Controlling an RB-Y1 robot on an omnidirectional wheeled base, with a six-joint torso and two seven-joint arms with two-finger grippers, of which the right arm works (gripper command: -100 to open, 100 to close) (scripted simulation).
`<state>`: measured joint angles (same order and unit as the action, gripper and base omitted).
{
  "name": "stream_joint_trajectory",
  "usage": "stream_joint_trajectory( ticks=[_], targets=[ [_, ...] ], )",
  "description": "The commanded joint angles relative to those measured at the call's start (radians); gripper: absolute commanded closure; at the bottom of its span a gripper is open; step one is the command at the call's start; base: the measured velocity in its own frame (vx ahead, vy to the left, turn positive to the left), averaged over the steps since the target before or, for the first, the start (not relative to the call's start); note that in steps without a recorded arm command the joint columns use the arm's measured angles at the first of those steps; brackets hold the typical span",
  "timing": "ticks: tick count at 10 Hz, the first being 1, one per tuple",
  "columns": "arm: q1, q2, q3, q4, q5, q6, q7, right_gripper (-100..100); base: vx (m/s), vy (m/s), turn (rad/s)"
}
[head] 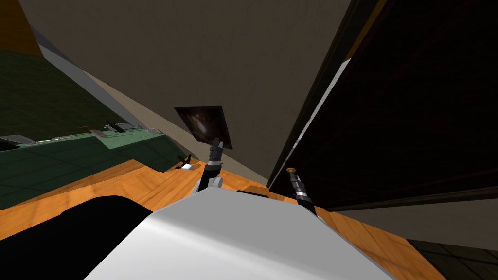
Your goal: Pull the door open
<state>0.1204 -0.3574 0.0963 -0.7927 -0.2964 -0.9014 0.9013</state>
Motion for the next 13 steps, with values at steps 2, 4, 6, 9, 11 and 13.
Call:
stream_joint_trajectory(
  ticks=[2,4,6,9,11,13],
  targets=[
    [0.002,0.008,0.013,-0.005,-0.012,0.004,-0.06,100,-0.038,-0.017,0.041],
    [0.001,0.008,0.021,-0.008,-0.03,0.004,-0.121,100,-0.035,-0.012,0.042],
    [0.001,0.008,0.025,-0.01,-0.04,0.005,-0.169,100,-0.034,-0.009,0.029],
    [0.0,0.008,0.034,-0.014,-0.059,0.005,-0.244,100,-0.033,-0.018,0.047],
    [-0.001,0.008,0.038,-0.015,-0.07,0.006,-0.289,100,-0.027,-0.006,0.032],
    [-0.002,0.008,0.043,-0.017,-0.08,0.006,-0.333,100,-0.025,-0.01,0.031]
  ],
)
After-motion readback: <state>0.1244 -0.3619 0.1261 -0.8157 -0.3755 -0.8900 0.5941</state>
